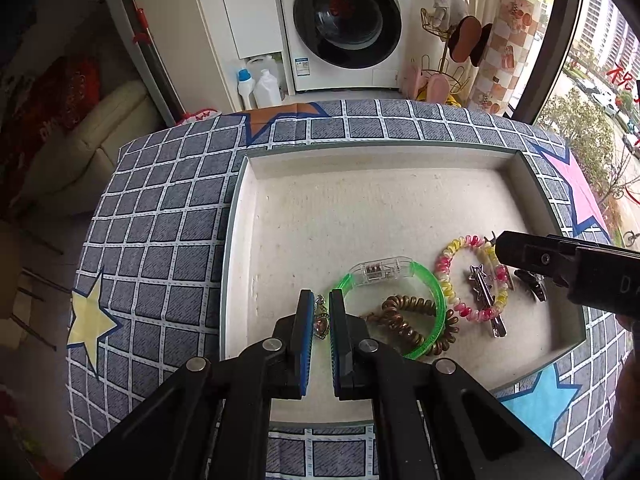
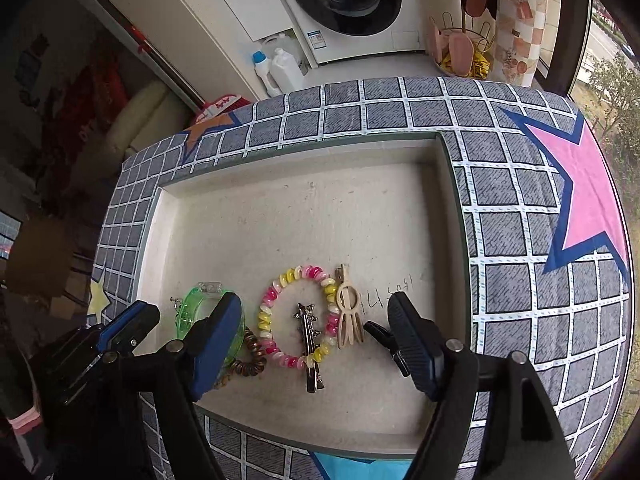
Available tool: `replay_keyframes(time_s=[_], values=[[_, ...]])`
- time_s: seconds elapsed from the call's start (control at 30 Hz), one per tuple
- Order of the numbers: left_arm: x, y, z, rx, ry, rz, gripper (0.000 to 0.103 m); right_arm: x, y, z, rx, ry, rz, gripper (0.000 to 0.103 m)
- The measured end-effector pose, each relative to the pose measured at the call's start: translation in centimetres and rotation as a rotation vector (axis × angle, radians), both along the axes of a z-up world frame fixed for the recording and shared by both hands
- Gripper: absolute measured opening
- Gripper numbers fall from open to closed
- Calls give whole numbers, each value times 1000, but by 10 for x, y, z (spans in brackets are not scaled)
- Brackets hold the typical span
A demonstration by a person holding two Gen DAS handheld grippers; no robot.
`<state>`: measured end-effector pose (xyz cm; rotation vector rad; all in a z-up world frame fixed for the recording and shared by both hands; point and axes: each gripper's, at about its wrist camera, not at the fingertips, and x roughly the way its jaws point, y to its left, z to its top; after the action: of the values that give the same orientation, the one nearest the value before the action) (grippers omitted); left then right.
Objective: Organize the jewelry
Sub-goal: 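Open the right tool to drop the clip while the left releases the bangle in the tray, then move both tools toward the heart pendant and yellow flower hair tie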
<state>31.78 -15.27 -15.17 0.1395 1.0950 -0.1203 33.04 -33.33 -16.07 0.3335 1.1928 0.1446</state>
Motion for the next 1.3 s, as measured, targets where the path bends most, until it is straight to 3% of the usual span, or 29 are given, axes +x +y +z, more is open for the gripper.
replay_keyframes(time_s=[0.53, 0.57, 0.6, 0.7, 1.07, 1.3], values=[[-39, 26, 22, -44, -10, 13, 22, -44, 7, 25, 32, -26, -31, 79], [-43, 28, 24, -42, -12, 15, 57, -49, 8, 26, 35, -30, -30, 79], [-46, 32, 25, -34, -13, 28, 103, -54, 9, 28, 38, -31, -29, 79], [-61, 42, 33, -14, -59, 59, 103, -70, 13, 29, 55, -28, -24, 88], [-112, 78, 39, 10, -44, 86, 103, -135, 25, 32, 37, -14, -4, 89], [-149, 101, 26, 36, 11, 98, 103, -167, 31, 27, 14, 2, -10, 90]])
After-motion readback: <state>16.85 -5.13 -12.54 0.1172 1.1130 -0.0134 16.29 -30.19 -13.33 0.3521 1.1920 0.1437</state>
